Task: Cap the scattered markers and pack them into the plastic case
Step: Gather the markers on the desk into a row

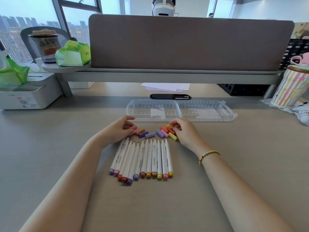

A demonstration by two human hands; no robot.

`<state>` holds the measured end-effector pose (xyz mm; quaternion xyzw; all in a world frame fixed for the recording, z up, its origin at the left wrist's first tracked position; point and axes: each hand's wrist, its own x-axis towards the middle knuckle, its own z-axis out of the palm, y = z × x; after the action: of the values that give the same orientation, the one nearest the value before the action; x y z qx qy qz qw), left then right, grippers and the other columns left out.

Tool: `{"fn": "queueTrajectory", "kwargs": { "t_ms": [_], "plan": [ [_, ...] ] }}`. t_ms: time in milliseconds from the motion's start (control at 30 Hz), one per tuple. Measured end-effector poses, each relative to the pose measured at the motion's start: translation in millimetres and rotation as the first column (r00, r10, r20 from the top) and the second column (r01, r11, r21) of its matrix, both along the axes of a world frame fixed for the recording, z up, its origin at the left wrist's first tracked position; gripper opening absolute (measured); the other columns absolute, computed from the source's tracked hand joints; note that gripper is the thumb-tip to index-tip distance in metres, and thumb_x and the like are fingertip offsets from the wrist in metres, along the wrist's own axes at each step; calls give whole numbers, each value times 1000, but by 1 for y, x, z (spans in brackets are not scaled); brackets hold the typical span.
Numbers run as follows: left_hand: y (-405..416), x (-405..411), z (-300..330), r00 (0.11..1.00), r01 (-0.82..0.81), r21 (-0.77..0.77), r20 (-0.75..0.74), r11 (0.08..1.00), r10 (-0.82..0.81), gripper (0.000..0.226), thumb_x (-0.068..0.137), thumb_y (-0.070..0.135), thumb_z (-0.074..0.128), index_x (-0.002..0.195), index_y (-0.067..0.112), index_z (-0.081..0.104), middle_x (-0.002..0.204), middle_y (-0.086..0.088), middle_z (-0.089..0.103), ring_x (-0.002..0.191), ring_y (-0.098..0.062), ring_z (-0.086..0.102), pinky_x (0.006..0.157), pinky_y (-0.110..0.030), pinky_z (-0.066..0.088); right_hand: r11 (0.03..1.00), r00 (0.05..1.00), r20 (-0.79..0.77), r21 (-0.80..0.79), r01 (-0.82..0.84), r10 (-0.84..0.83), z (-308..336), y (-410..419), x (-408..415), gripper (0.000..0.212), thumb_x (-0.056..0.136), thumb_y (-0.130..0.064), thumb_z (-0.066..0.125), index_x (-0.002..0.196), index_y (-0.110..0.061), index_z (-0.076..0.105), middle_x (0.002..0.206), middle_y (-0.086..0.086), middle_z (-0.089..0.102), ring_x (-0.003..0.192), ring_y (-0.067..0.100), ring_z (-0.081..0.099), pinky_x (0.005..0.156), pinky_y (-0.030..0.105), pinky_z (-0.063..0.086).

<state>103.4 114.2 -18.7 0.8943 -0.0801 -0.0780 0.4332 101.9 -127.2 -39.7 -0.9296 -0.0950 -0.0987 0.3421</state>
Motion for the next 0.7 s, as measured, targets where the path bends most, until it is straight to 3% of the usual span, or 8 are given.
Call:
{"fn": "queueTrajectory", "kwargs": {
  "t_ms": [100,200,300,400,533,700],
  "plan": [
    [0,-2,0,999,-7,14,40,1000,6,40,91,6,56,129,10,47,113,0,58,102,-9,54,89,-19,39,999,1000,-3,42,-19,19,-1,4,0,23,97,-11,47,117,-14,57,119,2,55,101,7,49,84,17,41],
    [1,-2,0,997,-29,-1,78,1000,29,36,89,6,59,124,10,53,107,1,61,95,-7,57,84,-15,41,994,996,36,72,78,-81,-1,-4,2,24,97,-12,46,117,-12,59,121,3,51,108,14,50,90,22,43],
    [0,-2,0,995,-37,-19,88,999,38,34,88,8,61,122,11,55,108,-1,65,92,-6,59,83,-14,42,989,991,-14,57,137,-136,-1,-11,3,24,97,-15,49,118,-11,60,122,5,53,106,15,52,85,21,40],
    [-3,-3,1,996,-39,-8,84,999,39,35,89,16,61,124,15,55,107,4,63,97,-8,58,86,-18,42,993,993,-58,62,103,-99,-3,-10,1,24,97,-17,49,118,-13,60,120,3,58,99,9,49,81,19,37],
    [2,-5,1,993,-105,-36,50,994,106,31,94,20,53,125,17,55,115,-2,63,104,-14,58,97,-28,44,990,992,-92,107,91,-82,-4,-7,-4,23,98,-16,47,116,-16,62,120,2,60,109,15,54,83,20,39],
    [3,-16,-3,968,-240,-56,57,969,243,29,98,17,43,124,14,57,119,-7,61,104,-17,55,97,-34,44,967,987,-121,218,132,-108,0,-8,-18,28,99,-11,40,119,-14,60,121,2,61,104,10,52,84,19,38]
  ]
}}
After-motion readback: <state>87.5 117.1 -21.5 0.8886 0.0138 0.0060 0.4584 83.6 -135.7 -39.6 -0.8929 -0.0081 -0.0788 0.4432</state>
